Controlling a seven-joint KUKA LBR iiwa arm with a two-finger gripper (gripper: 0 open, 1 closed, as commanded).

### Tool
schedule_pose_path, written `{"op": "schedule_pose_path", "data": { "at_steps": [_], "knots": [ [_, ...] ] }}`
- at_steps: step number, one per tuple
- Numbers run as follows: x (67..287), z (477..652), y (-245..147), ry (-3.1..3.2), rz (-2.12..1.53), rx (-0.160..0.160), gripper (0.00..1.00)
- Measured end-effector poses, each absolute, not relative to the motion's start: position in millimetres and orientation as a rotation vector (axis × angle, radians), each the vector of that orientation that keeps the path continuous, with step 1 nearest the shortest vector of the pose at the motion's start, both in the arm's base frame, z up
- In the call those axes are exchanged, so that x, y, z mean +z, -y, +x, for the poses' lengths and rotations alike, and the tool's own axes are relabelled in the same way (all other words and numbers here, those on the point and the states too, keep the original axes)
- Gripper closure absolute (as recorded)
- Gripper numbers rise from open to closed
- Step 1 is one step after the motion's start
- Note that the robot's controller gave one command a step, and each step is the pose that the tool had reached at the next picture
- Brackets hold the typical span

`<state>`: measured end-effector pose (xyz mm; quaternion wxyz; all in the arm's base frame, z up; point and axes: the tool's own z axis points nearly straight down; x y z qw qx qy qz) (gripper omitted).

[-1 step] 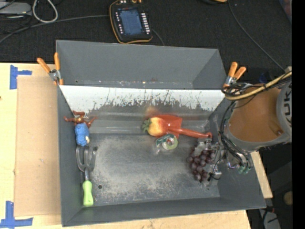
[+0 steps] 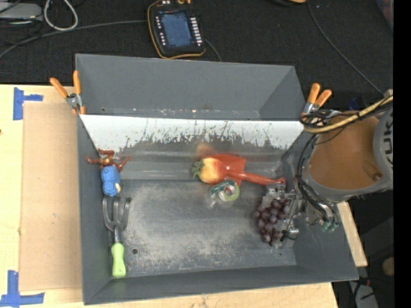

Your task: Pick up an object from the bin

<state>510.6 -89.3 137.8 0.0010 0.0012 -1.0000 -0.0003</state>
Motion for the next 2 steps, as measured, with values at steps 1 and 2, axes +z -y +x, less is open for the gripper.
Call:
{"op": "schedule_pose_path", "data": {
  "at_steps": [1, 2],
  "knots": [
    [69, 557.6, 115, 3.087, 0.561, -0.004, 0.0],
    [71, 565.4, 128, 3.092, 0.577, -0.003, 0.0]
  ]
}}
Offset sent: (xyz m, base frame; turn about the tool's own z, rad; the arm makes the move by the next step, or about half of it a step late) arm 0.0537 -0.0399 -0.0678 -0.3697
